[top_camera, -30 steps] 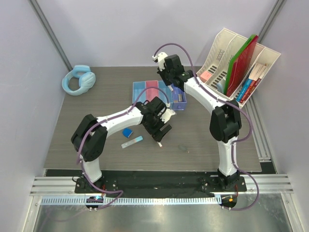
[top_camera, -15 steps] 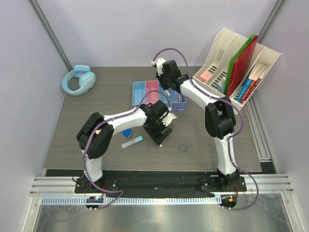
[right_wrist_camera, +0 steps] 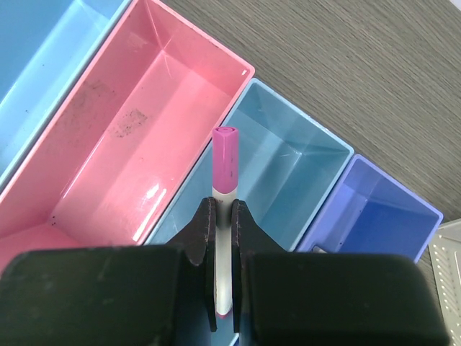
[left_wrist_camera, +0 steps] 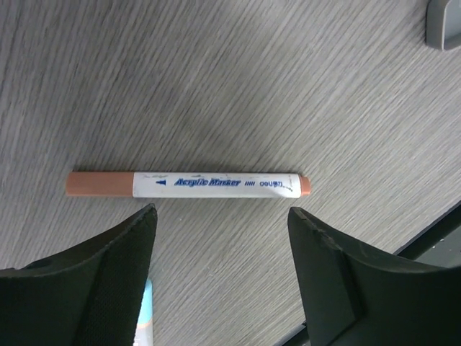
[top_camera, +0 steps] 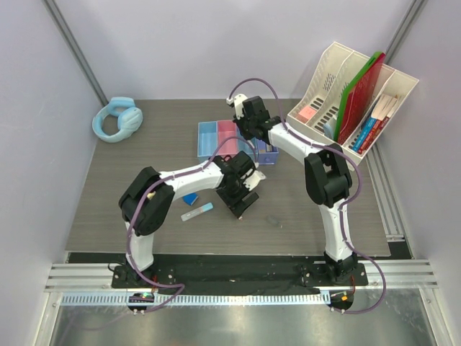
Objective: Sort the stationery into containers
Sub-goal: Place the pen in the storage box, then pick up the pen from the center of the board, then place the pen in the storage box, then pick up the pen from the center of the board, then place the pen in the storage box.
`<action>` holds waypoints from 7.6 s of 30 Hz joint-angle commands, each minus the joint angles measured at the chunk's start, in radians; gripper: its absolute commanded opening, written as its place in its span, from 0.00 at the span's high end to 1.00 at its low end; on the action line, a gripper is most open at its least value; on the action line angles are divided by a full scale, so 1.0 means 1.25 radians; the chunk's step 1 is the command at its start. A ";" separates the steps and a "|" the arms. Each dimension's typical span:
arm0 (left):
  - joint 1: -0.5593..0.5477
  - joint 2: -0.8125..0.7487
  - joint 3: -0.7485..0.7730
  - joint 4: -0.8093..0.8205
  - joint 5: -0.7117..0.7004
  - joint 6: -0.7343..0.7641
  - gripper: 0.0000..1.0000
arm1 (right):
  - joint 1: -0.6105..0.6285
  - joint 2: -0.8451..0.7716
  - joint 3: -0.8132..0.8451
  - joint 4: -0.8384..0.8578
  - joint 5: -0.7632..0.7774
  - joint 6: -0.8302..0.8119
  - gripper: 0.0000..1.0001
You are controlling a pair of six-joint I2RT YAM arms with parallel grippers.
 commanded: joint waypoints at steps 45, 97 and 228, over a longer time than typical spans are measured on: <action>-0.020 0.144 0.095 -0.061 -0.062 0.003 1.00 | -0.042 -0.482 -0.199 -0.022 0.023 0.010 0.40; 0.266 0.319 0.668 0.181 0.048 -0.281 1.00 | -0.203 -0.851 -0.690 0.072 0.192 0.055 0.37; 0.315 0.305 0.674 0.047 -0.038 -0.224 1.00 | -0.203 -0.913 -0.684 -0.011 -0.020 0.044 0.25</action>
